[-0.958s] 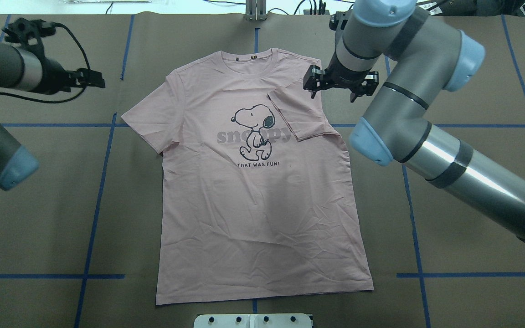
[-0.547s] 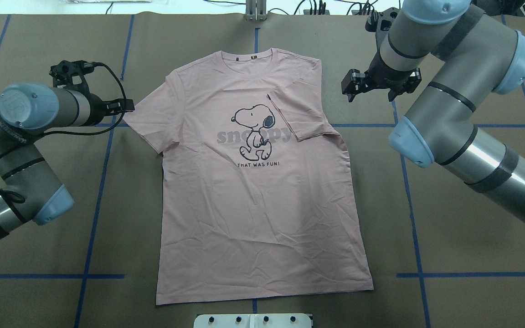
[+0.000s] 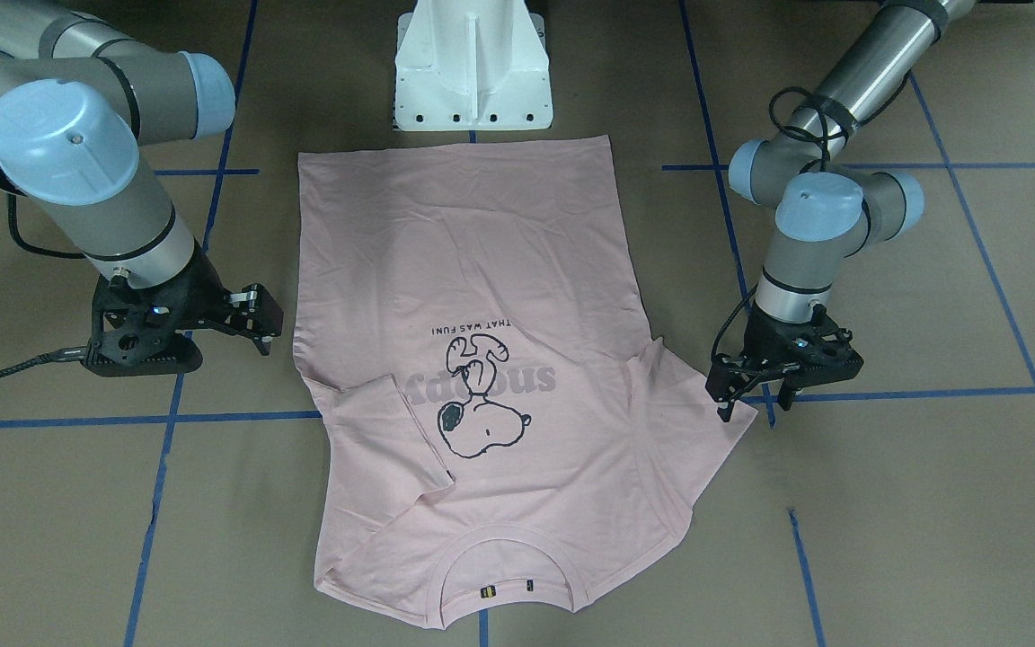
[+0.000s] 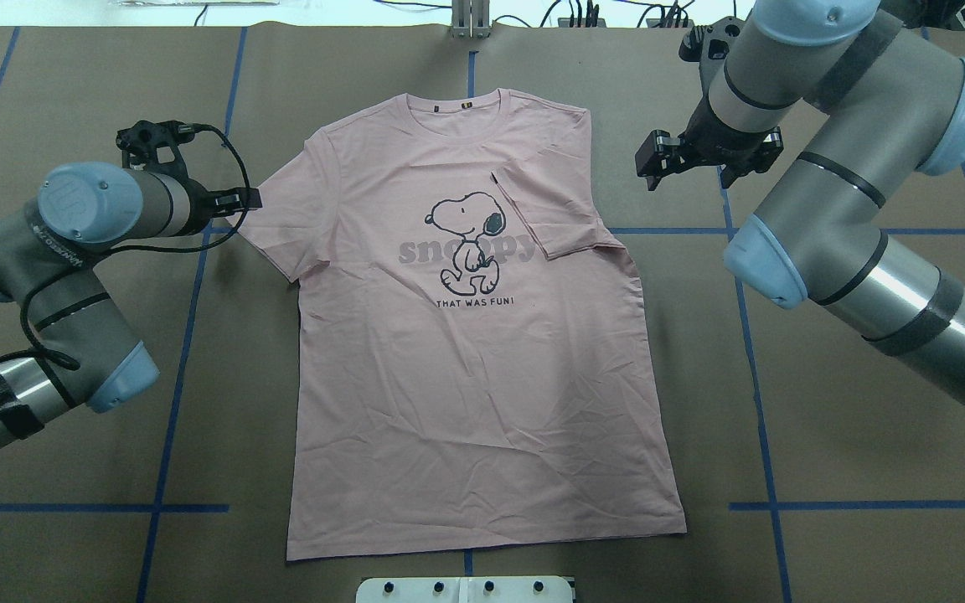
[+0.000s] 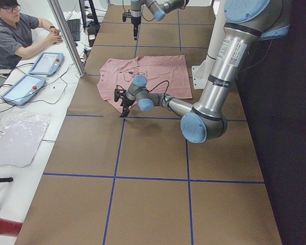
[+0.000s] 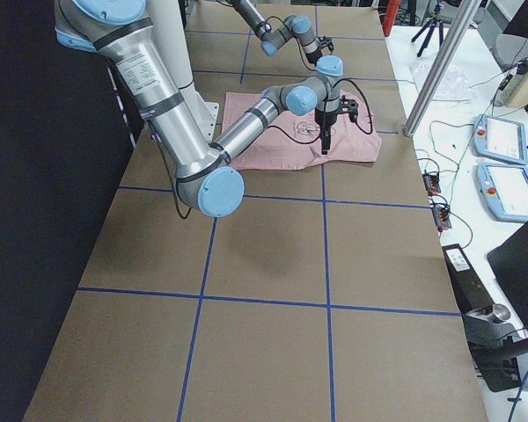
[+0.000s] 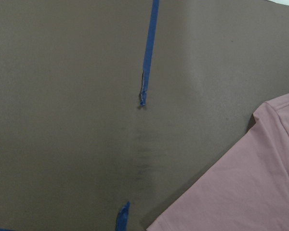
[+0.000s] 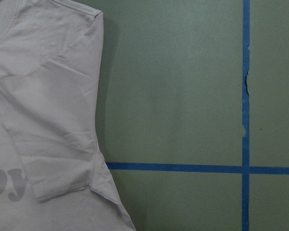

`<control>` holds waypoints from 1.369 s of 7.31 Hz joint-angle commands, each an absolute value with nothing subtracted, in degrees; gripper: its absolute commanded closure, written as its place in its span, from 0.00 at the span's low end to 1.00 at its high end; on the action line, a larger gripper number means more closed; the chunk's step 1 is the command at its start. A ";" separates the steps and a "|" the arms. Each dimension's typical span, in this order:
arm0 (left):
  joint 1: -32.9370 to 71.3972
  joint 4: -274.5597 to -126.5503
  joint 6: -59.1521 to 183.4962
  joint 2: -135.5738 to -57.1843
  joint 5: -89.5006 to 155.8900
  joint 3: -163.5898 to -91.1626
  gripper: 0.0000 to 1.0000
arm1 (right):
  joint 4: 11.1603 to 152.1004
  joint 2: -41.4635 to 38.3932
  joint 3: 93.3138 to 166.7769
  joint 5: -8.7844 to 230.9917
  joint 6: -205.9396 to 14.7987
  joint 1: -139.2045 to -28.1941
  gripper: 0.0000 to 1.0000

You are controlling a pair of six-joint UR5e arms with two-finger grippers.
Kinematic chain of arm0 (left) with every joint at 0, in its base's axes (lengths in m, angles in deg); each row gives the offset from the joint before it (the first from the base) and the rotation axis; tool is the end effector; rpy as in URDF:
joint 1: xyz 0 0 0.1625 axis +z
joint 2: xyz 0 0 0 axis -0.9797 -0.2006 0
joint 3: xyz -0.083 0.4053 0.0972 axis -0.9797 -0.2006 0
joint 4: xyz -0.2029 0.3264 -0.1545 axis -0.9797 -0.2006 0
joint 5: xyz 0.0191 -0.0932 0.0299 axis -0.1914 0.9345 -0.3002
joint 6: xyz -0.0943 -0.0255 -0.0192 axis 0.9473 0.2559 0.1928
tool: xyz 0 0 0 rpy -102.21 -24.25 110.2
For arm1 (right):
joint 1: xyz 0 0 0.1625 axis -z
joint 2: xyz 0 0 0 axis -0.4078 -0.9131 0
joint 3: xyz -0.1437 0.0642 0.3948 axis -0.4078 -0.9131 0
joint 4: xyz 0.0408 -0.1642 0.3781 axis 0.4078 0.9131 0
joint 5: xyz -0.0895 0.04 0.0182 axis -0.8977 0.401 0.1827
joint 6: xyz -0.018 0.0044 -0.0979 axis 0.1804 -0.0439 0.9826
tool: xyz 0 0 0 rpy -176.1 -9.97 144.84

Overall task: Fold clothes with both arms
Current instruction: 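Release the sleeve and lift the right gripper while the left arm approaches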

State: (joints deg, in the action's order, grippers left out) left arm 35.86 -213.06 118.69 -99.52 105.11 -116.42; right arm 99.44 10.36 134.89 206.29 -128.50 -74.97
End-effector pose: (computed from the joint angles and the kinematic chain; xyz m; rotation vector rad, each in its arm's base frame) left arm 0.4196 -0.5583 0.4517 0.4126 0.8066 -0.3600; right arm -0.3488 -0.5658 0.2854 0.0993 -0.7615 0.0197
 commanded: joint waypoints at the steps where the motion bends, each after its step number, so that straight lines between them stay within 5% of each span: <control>1: 35.89 -213.04 118.55 -99.64 105.09 -116.21 0.11 | 99.37 10.35 134.87 206.29 -128.64 -74.96 0.00; 5: 35.89 -212.86 118.55 -99.72 105.09 -116.39 0.16 | 99.37 10.27 134.87 206.29 -128.64 -74.96 0.00; 7: 35.97 -212.95 118.55 -99.64 105.27 -116.48 0.42 | 99.37 10.26 134.87 206.21 -128.73 -74.96 0.00; 9: 35.97 -212.86 118.55 -99.64 105.26 -116.39 0.50 | 99.37 10.26 134.87 206.21 -128.64 -75.04 0.00; 10: 35.97 -212.86 118.55 -99.64 105.35 -116.47 0.65 | 99.37 10.26 134.87 206.21 -128.73 -75.04 0.00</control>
